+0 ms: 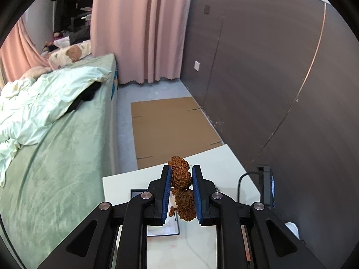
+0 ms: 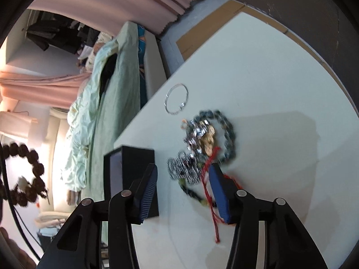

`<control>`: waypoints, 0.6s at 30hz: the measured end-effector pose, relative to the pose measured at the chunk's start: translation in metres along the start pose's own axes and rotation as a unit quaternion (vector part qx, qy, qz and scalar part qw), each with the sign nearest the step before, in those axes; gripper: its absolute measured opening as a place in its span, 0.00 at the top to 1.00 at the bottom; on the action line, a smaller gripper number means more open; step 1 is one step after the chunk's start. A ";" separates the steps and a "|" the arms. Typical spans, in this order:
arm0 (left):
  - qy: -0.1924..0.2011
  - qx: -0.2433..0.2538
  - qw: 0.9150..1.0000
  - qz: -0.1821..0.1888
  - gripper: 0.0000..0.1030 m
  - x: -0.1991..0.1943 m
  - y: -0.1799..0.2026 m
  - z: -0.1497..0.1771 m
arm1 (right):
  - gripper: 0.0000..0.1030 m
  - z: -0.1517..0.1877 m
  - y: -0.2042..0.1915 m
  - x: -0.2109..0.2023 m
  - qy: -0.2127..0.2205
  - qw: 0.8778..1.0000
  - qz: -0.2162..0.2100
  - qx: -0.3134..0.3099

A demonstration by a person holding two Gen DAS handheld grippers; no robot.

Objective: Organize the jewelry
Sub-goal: 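Lift the brown bead bracelet with the left tool toward the black box, then lower the brown bracelet into the box with the left tool while the right tool grasps the silver charm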

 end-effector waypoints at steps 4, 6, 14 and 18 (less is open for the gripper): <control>-0.003 -0.010 1.000 -0.004 0.81 0.003 -0.014 0.003 | 0.57 -0.005 0.001 0.003 0.006 1.000 -0.008 0.010; -0.004 -0.017 1.000 -0.004 0.81 0.005 -0.021 0.005 | 0.57 -0.007 -0.001 0.007 0.010 1.000 0.006 0.008; -0.010 -0.041 0.999 -0.004 0.81 0.018 -0.049 0.012 | 0.65 -0.013 -0.012 0.024 0.013 0.998 0.058 -0.023; -0.013 -0.058 0.998 0.000 0.81 0.026 -0.063 0.015 | 0.71 -0.013 -0.021 0.029 0.012 0.992 0.113 -0.052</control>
Point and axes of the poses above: each gripper's, at about its wrist camera, not at the fingertips, and x roughly the way its jaws point, y to its right, z to its underside, the point moved 3 cm from there along x, roughly the way its jaws point, and after that the axes turned 4 degrees about -y, right-handed, at the moved point
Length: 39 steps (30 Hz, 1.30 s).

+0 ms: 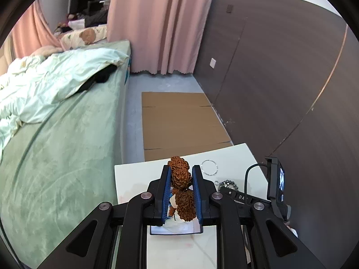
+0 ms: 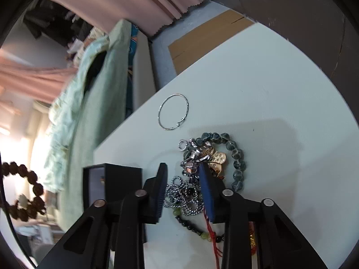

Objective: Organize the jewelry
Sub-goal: 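Lower the brown bracelet into the box with the left tool while the right tool grasps the silver charm, then carry the silver charm into the black box and open the right tool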

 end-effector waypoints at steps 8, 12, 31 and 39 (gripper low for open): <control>-0.014 -0.034 0.999 0.033 0.81 0.031 -0.015 0.015 | 0.82 0.004 -0.005 0.008 -0.006 0.998 0.054 -0.022; -0.019 -0.053 0.997 0.051 0.81 0.049 -0.022 0.028 | 0.82 0.006 0.001 0.006 -0.007 0.999 0.037 -0.003; -0.024 -0.102 0.979 0.177 0.37 0.084 -0.044 0.073 | 0.85 0.025 -0.035 -0.080 0.099 0.993 -0.055 -0.031; 0.011 -0.124 0.975 0.181 0.27 0.056 -0.059 0.078 | 0.85 0.029 -0.079 -0.122 0.163 0.981 -0.085 -0.066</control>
Point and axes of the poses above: each gripper's, at about its wrist camera, not at the fingertips, and x roughly the way its jaws point, y to its right, z to its underside, the point moved 3 cm from there along x, roughly the way its jaws point, and after that the axes turned 4 degrees about -y, right-handed, at the moved point
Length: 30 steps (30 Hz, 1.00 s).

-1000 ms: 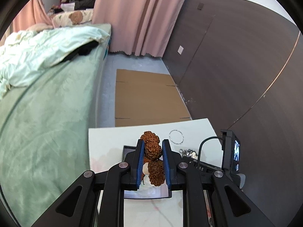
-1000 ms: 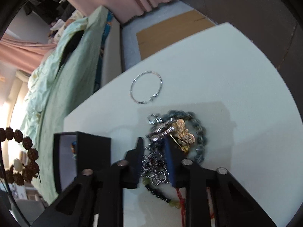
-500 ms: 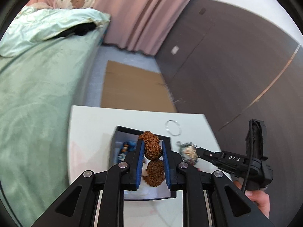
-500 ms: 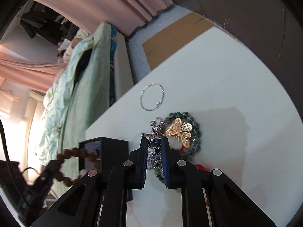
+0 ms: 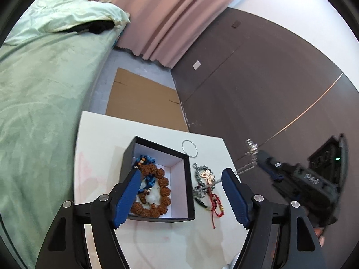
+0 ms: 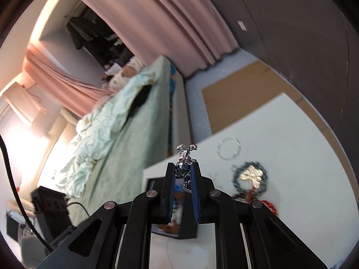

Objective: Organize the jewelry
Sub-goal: 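Carry the silver charm into the black box and open the right tool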

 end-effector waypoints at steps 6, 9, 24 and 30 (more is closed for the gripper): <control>0.017 0.003 1.000 0.004 0.27 -0.013 -0.002 -0.004 | 0.85 -0.013 -0.038 -0.027 0.035 0.999 -0.013 -0.019; 0.023 -0.001 1.000 0.007 0.27 -0.017 -0.006 -0.007 | 0.85 -0.025 -0.060 -0.044 0.056 0.998 -0.015 -0.034; 0.053 -0.043 0.998 0.016 0.27 -0.037 -0.029 -0.018 | 0.85 -0.055 -0.162 -0.061 0.088 0.988 -0.035 -0.118; 0.054 -0.047 0.997 0.011 0.27 -0.041 -0.034 -0.019 | 0.85 -0.044 -0.149 -0.024 0.058 0.992 -0.023 -0.111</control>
Point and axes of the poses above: each gripper's, at about its wrist camera, not at the fingertips, and x roughly the way its jaws point, y to its right, z to its underside, the point moved 3 cm from there along x, roughly the way its jaws point, and after that the axes turned 4 degrees about -y, right-handed, at the moved point
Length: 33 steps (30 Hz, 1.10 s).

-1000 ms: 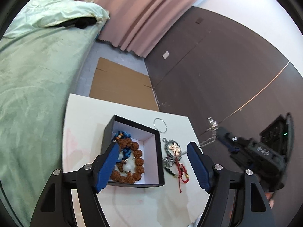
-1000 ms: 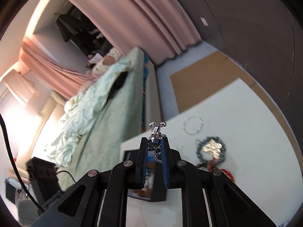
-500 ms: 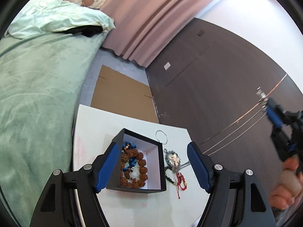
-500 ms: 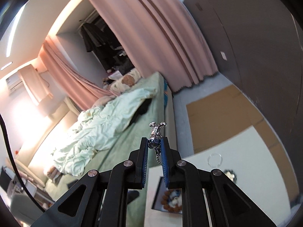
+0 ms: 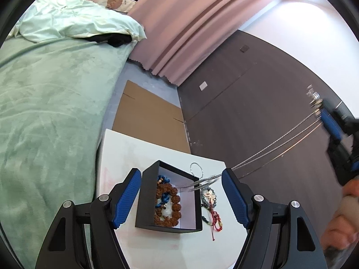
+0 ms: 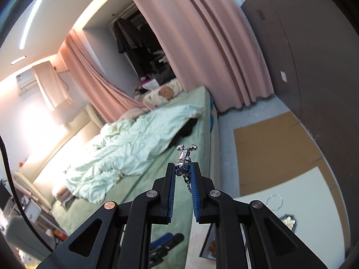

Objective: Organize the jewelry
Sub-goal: 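Carry the silver charm into the black box and open the right tool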

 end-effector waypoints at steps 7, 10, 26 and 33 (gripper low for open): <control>0.000 -0.001 1.000 -0.004 0.27 0.001 -0.001 0.000 | 0.85 0.012 0.022 0.019 -0.018 1.000 0.006 0.016; 0.001 -0.002 1.000 -0.005 0.27 0.003 -0.001 -0.001 | 0.85 0.010 0.023 0.018 -0.014 1.000 0.001 0.018; -0.008 0.003 0.999 -0.034 0.27 0.015 -0.002 0.003 | 0.51 0.072 0.072 0.082 -0.103 0.993 0.008 0.053; -0.003 0.007 0.999 -0.043 0.27 0.020 0.003 0.004 | 0.37 0.077 0.102 0.055 -0.096 0.993 0.018 0.067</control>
Point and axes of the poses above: each gripper's, at about its wrist camera, not at the fingertips, and x roughly the way its jaws point, y to its right, z to its underside, the point moved 3 cm from there along x, roughly the way its jaws point, and after that the axes turned 4 degrees about -y, right-handed, at the moved point
